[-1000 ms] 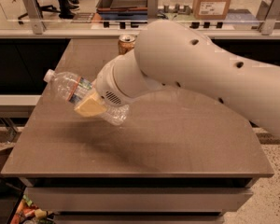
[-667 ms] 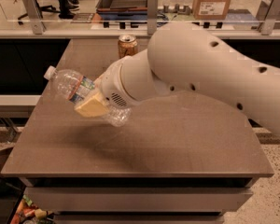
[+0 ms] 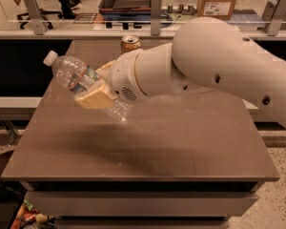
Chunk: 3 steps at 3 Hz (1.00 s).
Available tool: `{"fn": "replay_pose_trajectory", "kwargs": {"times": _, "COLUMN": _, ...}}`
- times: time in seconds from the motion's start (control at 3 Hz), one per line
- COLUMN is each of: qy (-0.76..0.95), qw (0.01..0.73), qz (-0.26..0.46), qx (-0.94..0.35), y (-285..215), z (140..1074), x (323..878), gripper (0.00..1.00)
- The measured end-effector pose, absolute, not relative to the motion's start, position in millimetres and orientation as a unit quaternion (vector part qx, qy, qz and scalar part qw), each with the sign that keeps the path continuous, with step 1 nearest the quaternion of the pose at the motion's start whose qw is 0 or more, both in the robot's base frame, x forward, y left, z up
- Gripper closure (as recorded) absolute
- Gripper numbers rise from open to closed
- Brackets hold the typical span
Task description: Place water bottle upright
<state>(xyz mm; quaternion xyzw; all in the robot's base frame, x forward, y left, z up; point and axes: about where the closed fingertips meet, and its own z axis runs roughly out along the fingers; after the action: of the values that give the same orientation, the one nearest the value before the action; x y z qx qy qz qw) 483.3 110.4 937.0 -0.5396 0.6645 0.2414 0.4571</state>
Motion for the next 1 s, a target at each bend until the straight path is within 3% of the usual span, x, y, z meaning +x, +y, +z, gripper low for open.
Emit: {"fn": "replay_pose_trajectory", "kwargs": {"times": 1.0, "qy": 0.603, "qw": 0.506, "qz": 0.319, "qx": -0.528, "y": 148.1, "z": 941.6, "x": 487.0, "gripper": 1.0}}
